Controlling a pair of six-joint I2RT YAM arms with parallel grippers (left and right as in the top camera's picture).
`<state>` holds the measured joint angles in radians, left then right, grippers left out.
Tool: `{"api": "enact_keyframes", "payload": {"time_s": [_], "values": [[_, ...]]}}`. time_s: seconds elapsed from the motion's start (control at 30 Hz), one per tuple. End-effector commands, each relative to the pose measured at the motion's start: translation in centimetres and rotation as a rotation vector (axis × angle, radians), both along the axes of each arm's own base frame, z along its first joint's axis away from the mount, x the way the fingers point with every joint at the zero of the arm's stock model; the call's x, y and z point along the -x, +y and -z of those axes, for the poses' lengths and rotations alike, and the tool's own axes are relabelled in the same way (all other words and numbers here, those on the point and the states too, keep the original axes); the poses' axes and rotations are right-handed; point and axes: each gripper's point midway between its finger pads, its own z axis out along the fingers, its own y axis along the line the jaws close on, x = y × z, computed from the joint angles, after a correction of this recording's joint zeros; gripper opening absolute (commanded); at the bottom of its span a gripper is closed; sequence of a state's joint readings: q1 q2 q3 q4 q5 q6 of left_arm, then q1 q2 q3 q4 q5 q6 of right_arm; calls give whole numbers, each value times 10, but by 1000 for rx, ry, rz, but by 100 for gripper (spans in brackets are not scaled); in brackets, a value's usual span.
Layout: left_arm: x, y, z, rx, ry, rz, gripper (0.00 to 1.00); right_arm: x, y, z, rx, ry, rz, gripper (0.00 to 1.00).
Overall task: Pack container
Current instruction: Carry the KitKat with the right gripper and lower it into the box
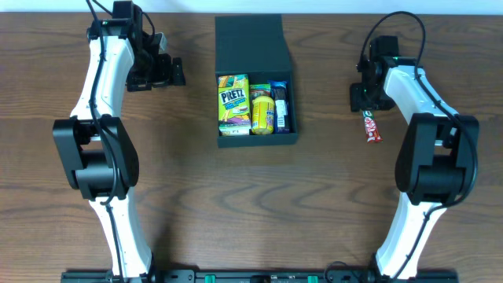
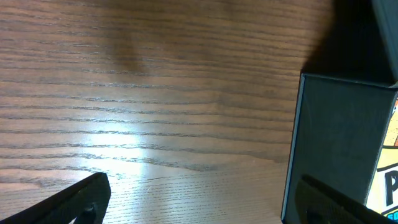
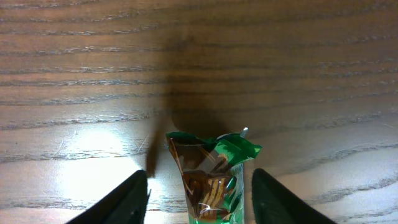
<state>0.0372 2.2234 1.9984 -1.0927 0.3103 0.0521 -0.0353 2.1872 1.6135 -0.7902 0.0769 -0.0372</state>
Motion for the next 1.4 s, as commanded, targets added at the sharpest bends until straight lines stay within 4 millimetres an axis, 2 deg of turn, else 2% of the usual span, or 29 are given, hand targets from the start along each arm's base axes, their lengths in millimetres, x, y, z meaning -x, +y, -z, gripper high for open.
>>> {"api": "enact_keyframes", "payload": {"time_s": [0.0, 0.03, 0.1, 0.47, 0.53, 0.6, 0.7, 0.8, 0.93, 1.0, 1.13, 1.27, 1.37], "values": [[-5, 2, -19, -3, -44, -10, 96, 5, 1, 13, -11, 31, -4, 47], [-5, 2, -19, -3, -44, -10, 96, 5, 2, 14, -19, 31, -5, 42], [-5, 2, -19, -3, -44, -10, 95, 5, 3, 14, -25, 31, -6, 27], [-3, 2, -18, -2, -37, -10, 95, 5, 3, 13, -27, 32, -3, 15], [-3, 1, -18, 1, -38, -9, 95, 4, 4, 9, -29, 34, 8, 13], [-3, 0, -19, 4, -38, -8, 95, -3, 12, -4, -56, 22, 17, 10], [-3, 1, -19, 4, -37, -8, 95, -21, 40, -43, -140, -20, -9, 4], [-3, 1, -19, 4, -38, -8, 95, -36, 70, -83, -201, -72, -29, 2], [-3, 0, -19, 4, -36, -9, 95, -40, 123, -124, -281, -110, -83, 2], [-3, 0, -19, 5, -35, -15, 95, -34, 153, -132, -295, -105, -113, 2], [-3, 0, -19, 7, -33, -23, 95, -7, 206, -128, -308, -42, -144, 1], [-3, 0, -19, 7, -33, -23, 95, 8, 234, -125, -252, -32, -211, 1], [-3, 0, -19, 7, -33, -23, 95, 11, 244, -126, -252, -39, -231, 2]]}}
